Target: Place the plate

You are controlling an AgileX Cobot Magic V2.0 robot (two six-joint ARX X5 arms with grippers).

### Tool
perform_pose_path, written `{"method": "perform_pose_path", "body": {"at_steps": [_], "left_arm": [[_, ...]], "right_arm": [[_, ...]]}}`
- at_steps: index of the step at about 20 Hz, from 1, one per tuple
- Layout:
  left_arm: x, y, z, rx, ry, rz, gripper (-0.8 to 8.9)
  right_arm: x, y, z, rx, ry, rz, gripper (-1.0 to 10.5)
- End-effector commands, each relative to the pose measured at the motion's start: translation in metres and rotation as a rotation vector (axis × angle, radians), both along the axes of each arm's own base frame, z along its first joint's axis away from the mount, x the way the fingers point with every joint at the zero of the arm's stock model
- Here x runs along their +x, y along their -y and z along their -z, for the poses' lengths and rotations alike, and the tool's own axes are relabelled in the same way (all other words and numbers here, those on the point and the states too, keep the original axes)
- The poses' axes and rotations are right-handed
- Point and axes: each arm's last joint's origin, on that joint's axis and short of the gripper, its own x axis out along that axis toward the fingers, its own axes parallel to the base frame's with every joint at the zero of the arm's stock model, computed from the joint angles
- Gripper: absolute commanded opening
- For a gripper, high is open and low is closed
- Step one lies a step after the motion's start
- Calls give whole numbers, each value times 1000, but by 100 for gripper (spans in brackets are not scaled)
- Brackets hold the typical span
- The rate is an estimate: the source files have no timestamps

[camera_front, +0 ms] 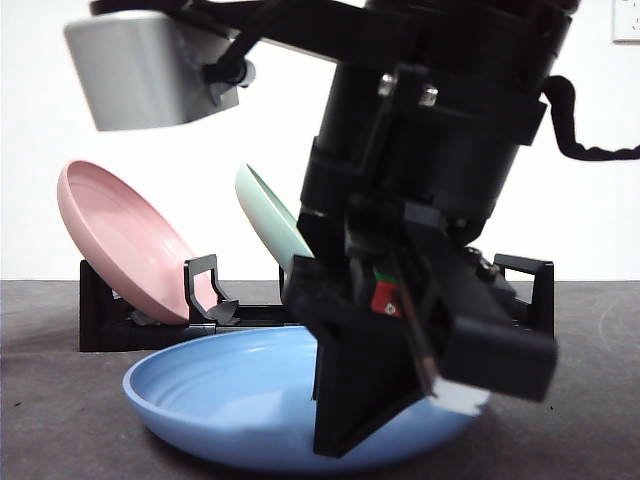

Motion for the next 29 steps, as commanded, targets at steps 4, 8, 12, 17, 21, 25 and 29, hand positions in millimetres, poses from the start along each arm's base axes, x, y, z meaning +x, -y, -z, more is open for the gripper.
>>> {"method": "perform_pose_path", "body": {"at_steps": [4, 8, 12, 17, 21, 25, 29], "left_arm": [[3, 1, -7, 20, 45, 25, 250], [24, 6, -4, 14, 33, 51, 251], [75, 20, 5, 108, -42, 20, 251], [147, 52, 23, 300, -145, -2, 251], [186, 75, 48, 433, -210, -24, 252], [200, 81, 66, 483, -245, -34, 251], [205, 83, 74, 502, -267, -37, 239]], "right_arm": [[-1, -4, -53, 89, -86, 140, 221], [2, 26, -123, 355, -71, 286, 233], [4, 77, -159, 538, -69, 503, 233], [-3, 123, -175, 619, -38, 682, 233], [-9, 140, -181, 657, 0, 727, 233], [-14, 148, -183, 666, 13, 756, 233], [-15, 149, -182, 658, 4, 770, 233]]}}
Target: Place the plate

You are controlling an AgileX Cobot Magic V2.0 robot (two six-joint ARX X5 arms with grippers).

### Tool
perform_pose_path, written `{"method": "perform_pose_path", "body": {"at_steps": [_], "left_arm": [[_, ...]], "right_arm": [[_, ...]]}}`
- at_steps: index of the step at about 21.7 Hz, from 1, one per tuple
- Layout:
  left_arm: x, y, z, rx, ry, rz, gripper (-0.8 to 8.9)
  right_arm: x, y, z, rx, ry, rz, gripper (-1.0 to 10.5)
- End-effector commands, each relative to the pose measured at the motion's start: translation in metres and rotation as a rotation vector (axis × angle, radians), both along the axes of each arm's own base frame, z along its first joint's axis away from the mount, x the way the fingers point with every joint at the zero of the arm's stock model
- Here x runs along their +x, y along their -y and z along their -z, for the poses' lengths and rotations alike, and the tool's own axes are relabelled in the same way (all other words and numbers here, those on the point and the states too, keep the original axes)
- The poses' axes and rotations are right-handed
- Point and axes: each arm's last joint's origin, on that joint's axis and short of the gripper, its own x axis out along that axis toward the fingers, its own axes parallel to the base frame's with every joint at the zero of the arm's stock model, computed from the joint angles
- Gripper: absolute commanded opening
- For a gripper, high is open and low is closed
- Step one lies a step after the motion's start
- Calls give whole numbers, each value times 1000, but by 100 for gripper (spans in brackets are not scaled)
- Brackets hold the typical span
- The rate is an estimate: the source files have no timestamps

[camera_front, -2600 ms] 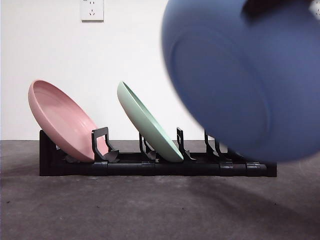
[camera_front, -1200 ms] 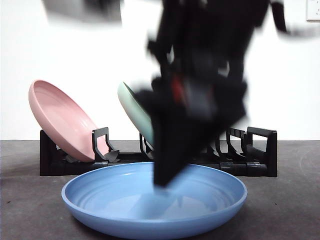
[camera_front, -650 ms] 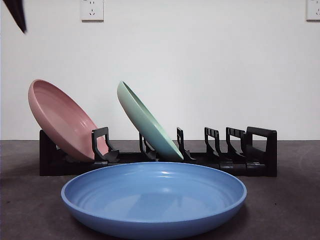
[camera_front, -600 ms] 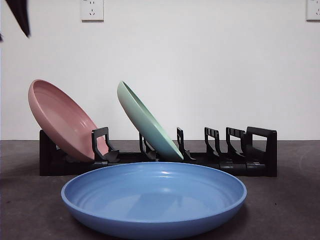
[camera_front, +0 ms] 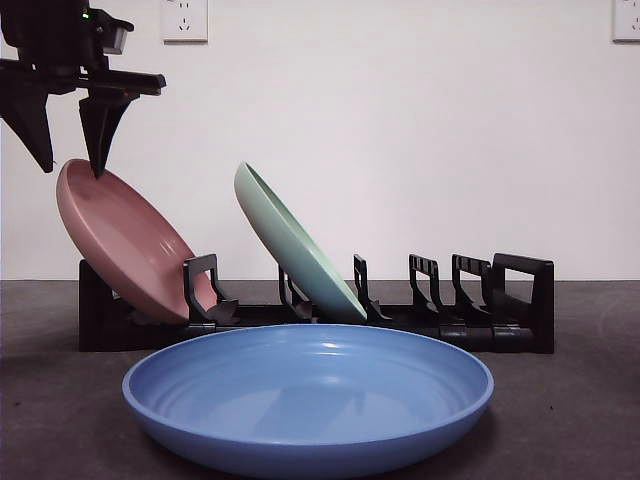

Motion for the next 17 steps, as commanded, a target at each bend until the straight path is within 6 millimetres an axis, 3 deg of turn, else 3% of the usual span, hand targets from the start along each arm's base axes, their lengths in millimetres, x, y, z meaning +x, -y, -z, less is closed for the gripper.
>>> {"method": "perform_pose_path", "body": {"at_steps": [1, 5, 8, 12, 17], "left_arm": [[7, 3, 1, 11, -2, 6, 200], [8, 3, -1, 9, 7, 6, 9], [8, 3, -15, 18, 35, -3, 10], [0, -1, -54, 73, 80, -29, 10], [-29, -12, -112, 146, 121, -57, 10]], "right_arm": [[0, -1, -2, 12, -5, 7, 233], [0, -1, -1, 13, -7, 8, 233], [0, -1, -1, 12, -5, 11, 233], [0, -1, -2, 11, -4, 11, 233], [0, -1, -2, 11, -4, 11, 233]]}}
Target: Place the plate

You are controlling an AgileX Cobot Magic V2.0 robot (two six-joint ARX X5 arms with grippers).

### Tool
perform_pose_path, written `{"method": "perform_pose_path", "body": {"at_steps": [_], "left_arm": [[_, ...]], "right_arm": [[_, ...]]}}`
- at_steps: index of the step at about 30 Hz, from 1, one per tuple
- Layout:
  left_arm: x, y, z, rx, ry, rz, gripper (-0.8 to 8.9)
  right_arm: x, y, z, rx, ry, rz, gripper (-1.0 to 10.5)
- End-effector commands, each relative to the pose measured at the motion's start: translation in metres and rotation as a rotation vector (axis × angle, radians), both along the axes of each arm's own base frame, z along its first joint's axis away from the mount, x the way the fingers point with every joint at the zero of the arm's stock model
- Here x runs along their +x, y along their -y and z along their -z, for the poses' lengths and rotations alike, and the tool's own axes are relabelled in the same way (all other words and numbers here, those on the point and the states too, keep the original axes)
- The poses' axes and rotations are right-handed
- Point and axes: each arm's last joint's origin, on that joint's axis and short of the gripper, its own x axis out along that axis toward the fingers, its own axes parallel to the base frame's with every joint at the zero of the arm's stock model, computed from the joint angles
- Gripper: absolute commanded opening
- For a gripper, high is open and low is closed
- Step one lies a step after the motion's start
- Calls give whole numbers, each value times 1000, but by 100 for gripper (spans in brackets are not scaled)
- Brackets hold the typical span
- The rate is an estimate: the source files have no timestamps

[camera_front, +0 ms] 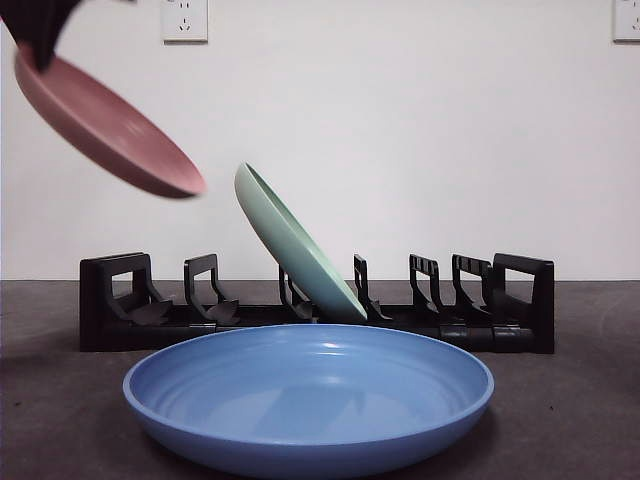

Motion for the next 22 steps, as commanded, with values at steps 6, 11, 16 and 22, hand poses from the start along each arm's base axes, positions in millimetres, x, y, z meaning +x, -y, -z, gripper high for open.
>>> {"method": "perform_pose_path", "body": {"at_steps": [6, 11, 16, 22], "left_arm": [[-59, -12, -40, -34, 69, -16, 10], [-105, -14, -24, -68, 72, -5, 10], [-146, -19, 19, -124, 73, -11, 9], [-165, -18, 77, -250, -32, -3, 9]], "right_arm": [[0, -1, -2, 1, 14, 8, 233], [-1, 1, -3, -4, 31, 28, 233], [-2, 4, -4, 3, 45, 39, 233], [-5, 9, -7, 23, 57, 39, 233]]}}
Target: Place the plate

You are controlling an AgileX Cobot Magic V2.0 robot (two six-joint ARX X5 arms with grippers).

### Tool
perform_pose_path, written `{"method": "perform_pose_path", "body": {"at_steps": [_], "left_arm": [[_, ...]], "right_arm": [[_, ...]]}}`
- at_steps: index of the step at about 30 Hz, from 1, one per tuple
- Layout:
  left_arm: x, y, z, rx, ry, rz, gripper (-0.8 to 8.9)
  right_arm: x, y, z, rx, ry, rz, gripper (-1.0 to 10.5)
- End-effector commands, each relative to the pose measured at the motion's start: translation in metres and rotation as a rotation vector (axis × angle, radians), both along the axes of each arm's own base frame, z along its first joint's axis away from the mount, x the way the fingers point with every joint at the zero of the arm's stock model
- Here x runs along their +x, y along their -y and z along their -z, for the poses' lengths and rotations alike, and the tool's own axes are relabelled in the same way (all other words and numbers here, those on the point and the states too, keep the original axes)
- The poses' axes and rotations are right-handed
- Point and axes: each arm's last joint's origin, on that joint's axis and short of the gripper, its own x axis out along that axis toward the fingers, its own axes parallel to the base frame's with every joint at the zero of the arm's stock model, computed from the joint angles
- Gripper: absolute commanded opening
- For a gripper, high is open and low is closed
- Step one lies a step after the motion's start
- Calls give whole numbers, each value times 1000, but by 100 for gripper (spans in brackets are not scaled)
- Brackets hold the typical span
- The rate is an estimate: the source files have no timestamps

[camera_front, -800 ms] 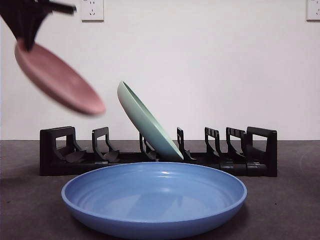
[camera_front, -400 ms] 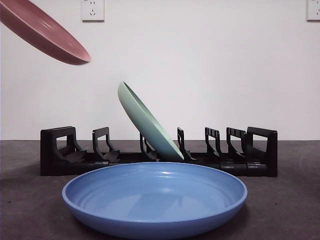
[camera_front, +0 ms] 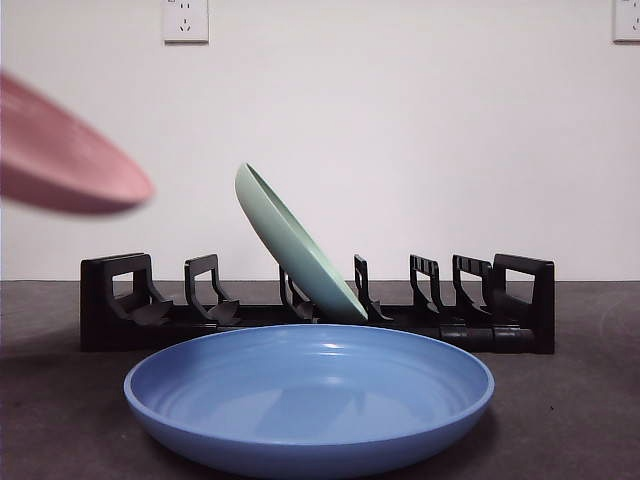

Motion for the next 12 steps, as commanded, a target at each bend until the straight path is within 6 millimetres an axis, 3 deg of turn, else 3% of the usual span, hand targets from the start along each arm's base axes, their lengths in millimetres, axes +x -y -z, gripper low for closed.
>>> {"method": "perform_pose_path", "body": {"at_steps": [1, 7, 12], "left_arm": [[5, 7, 23, -97, -39, -18, 9], [18, 37, 72, -324, -112, 72, 9], [33, 72, 96, -321, -157, 151, 9]], "right_arm": [[-1, 0, -3, 16, 12, -2, 233], [-4, 4, -4, 25, 18, -2, 233], [-5, 7, -5, 32, 24, -2, 233]]}}
